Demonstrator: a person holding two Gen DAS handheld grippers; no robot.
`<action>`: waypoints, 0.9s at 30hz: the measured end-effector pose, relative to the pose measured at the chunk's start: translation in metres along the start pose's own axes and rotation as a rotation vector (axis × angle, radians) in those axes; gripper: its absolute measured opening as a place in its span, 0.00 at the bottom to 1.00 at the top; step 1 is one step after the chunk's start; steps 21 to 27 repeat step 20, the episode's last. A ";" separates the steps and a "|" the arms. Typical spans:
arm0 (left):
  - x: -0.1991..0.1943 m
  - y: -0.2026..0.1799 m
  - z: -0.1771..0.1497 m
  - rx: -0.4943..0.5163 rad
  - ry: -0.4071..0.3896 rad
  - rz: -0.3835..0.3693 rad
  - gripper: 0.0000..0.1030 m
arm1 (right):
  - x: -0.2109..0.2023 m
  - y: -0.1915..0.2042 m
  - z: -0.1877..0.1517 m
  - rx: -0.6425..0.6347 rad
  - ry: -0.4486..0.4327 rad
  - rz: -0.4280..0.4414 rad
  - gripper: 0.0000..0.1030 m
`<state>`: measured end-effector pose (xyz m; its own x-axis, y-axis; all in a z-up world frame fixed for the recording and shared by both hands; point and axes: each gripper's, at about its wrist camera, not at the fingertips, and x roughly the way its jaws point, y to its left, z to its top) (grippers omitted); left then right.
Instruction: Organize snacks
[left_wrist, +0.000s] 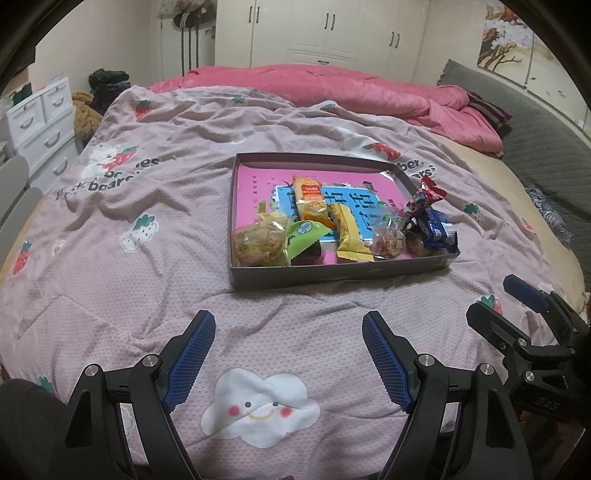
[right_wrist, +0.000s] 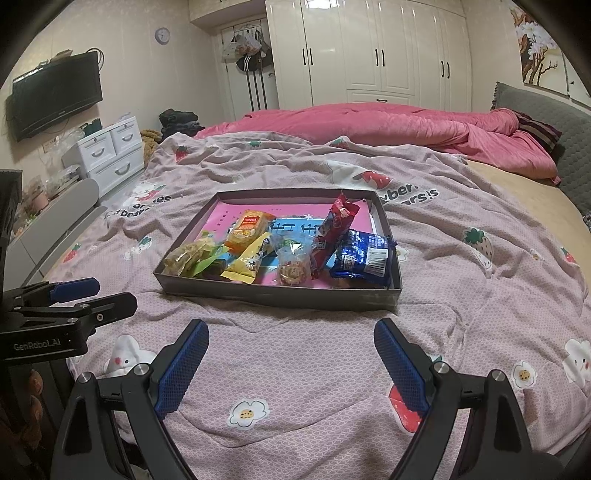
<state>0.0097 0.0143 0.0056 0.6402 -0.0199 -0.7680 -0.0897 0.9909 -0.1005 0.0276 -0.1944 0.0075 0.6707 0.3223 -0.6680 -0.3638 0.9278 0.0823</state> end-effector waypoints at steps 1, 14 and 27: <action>0.000 0.000 0.000 -0.001 -0.001 0.002 0.81 | 0.000 0.000 0.000 0.000 -0.001 0.001 0.88; -0.001 0.002 0.006 0.014 -0.056 0.010 0.81 | 0.001 0.001 0.001 0.001 -0.001 0.003 0.88; 0.001 0.020 0.021 -0.008 -0.104 0.020 0.81 | 0.010 -0.007 0.007 0.022 -0.012 0.015 0.88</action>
